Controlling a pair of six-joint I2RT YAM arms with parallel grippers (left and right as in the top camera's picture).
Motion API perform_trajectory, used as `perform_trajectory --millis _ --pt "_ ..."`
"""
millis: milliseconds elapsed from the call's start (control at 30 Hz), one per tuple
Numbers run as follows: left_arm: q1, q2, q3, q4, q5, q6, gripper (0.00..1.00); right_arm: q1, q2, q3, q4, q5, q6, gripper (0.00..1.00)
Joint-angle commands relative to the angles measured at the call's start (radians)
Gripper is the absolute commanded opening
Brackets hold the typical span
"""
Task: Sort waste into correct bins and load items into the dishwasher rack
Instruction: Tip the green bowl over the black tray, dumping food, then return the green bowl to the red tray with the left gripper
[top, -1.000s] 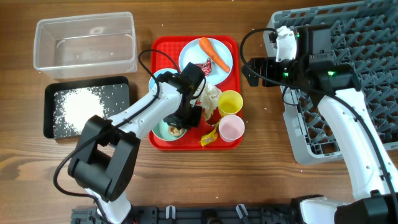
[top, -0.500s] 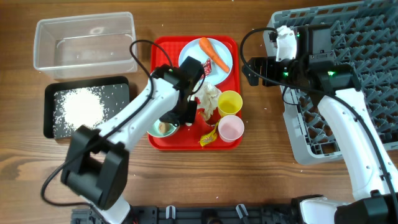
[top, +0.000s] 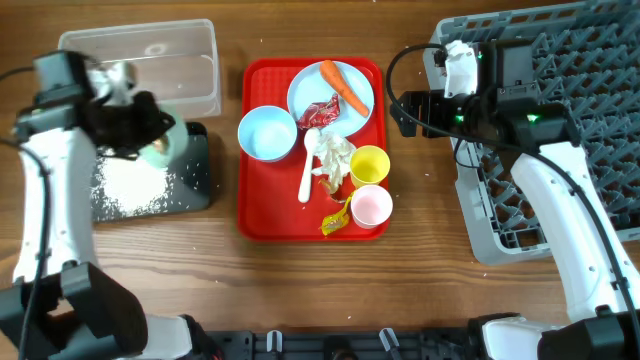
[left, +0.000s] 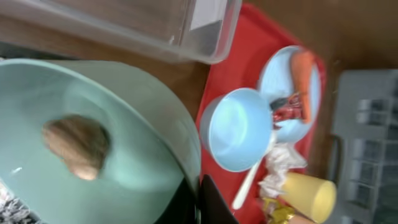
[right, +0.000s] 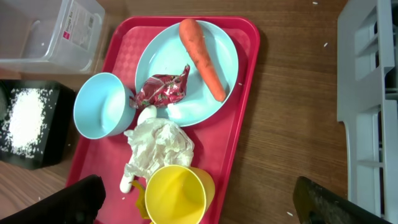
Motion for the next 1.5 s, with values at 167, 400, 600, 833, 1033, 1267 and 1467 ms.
perform_trajectory --millis 167,400,600,833,1033,1267,1467 --pt "0.296 0.114 -0.096 0.01 0.628 0.31 0.04 0.004 0.01 0.021 -0.01 0.014 0.003 1.0" --pt "0.372 0.238 -0.144 0.006 0.929 0.409 0.04 0.004 0.01 0.021 -0.017 0.014 0.003 1.0" --pt "0.366 0.235 -0.142 0.005 0.962 0.407 0.04 0.004 0.01 0.021 -0.017 0.014 0.003 1.0" --pt "0.022 -0.038 -0.126 -0.002 0.527 0.321 0.04 0.004 0.01 0.021 -0.013 0.014 0.003 0.99" --pt "-0.539 -0.067 -0.127 -0.029 -0.303 0.09 0.04 0.004 0.01 0.021 -0.013 0.014 0.003 0.99" --pt "-0.798 0.102 -0.127 -0.029 -0.454 0.035 0.04 0.004 0.01 0.021 -0.018 0.014 0.003 1.0" --pt "-0.809 0.172 -0.127 -0.025 -0.452 0.036 0.12 0.004 0.01 0.021 -0.032 0.014 0.002 0.99"
